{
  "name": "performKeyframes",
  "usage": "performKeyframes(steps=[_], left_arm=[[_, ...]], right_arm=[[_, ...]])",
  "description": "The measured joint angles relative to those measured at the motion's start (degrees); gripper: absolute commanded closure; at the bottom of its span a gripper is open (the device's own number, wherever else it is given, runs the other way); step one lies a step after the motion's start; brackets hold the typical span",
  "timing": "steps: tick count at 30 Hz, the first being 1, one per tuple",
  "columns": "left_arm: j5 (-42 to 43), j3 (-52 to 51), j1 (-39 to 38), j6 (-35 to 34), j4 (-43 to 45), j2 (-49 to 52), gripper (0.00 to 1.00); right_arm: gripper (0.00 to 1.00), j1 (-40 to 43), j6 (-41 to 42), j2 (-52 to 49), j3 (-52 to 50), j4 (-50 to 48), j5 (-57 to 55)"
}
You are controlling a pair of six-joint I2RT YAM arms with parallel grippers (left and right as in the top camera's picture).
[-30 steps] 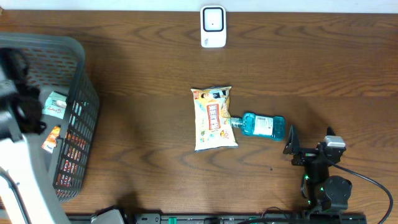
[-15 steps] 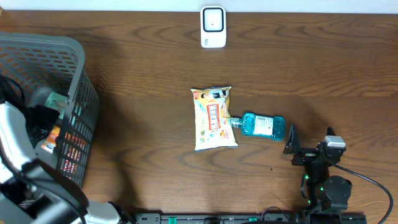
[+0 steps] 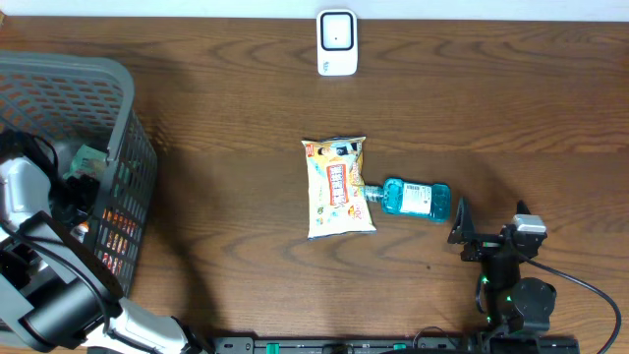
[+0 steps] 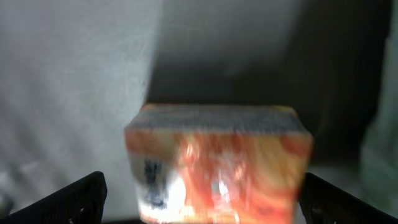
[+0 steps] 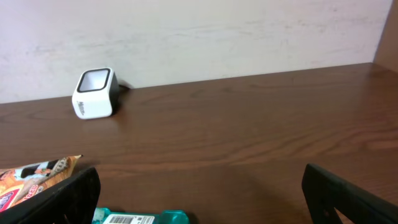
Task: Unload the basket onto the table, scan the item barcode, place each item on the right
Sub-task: 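Reach the left gripper into the basket and grasp the small orange packet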
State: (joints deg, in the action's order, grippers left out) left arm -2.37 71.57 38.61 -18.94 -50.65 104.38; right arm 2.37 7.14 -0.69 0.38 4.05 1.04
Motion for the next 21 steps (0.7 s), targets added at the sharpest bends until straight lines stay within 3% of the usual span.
performKeyframes(steps=[4,6,10,21], left_arm=[[-0.17,-4.15,0.02,0.63,5.01,-0.31,0.02],[-0.11,-5.18,0.15,0.81,6.97,-0.9,0.22],[0.52,-5.6,0.17,1.2,7.93,-1.16,0.5],[-0.81,-3.52,0.24,1.03,3.34,-3.8,0.53]], right_arm=[[0.01,0.0,0.0,0.0,0.0,0.0,0.0],[0.01,0.0,0.0,0.0,0.0,0.0,0.0],[0.01,0.0,0.0,0.0,0.0,0.0,0.02],[0.01,0.0,0.0,0.0,0.0,0.0,0.02]])
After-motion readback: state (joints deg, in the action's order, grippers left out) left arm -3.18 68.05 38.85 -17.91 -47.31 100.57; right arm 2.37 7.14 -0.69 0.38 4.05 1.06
